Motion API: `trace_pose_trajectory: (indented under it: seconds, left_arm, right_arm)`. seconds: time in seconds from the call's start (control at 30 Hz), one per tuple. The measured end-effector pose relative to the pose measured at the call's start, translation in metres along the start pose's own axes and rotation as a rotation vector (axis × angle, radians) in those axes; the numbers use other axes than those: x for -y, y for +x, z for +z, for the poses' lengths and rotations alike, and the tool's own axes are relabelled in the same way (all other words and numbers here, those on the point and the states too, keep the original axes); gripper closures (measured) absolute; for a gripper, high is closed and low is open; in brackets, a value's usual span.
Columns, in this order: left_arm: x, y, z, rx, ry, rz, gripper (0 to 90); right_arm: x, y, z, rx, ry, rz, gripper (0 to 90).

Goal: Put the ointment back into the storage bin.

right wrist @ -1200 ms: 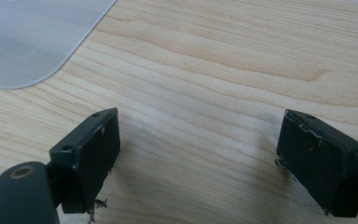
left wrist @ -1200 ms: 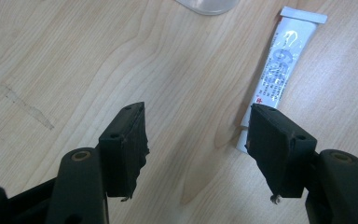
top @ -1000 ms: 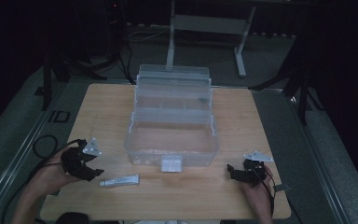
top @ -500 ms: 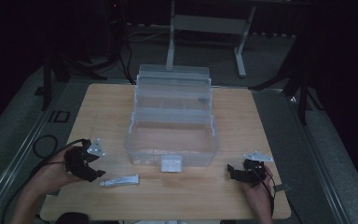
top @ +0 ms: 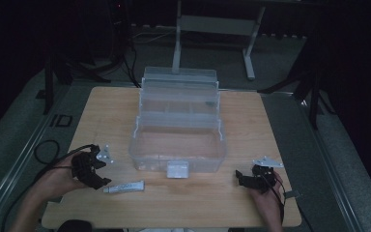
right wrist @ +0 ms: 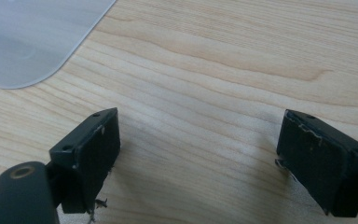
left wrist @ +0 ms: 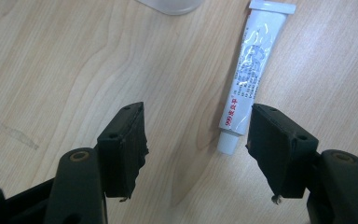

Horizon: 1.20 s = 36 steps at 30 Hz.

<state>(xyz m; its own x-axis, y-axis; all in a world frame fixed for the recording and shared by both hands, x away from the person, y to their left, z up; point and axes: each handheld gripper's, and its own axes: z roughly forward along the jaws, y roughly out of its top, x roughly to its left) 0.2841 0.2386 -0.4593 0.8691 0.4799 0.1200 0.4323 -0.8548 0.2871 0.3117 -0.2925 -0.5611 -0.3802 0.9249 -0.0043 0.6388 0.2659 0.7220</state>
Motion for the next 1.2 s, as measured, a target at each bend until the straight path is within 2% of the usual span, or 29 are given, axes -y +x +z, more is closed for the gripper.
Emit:
trace_pose_trajectory:
  seconds: [0.17, 0.37, 0.47, 1.2]
  left_arm:
    - [-0.007, -0.001, 0.004, 0.008, 0.023, 0.03, 37.6]
    - [-0.012, -0.002, 0.006, 0.02, 0.033, 0.048, 37.6]
    - [-0.014, -0.002, 0.009, 0.026, 0.055, 0.06, 37.6]
    - [-0.028, -0.007, 0.026, 0.096, 0.14, 0.113, 42.1]
  right_arm:
    - [0.0, 0.0, 0.0, 0.0, 0.001, 0.0, 13.0]
    - [0.0, 0.0, 0.0, 0.0, 0.0, 0.0, 13.0]
    - [0.0, 0.0, 0.0, 0.0, 0.0, 0.0, 13.0]
    - [0.0, 0.0, 0.0, 0.0, 0.0, 0.0, 13.0]
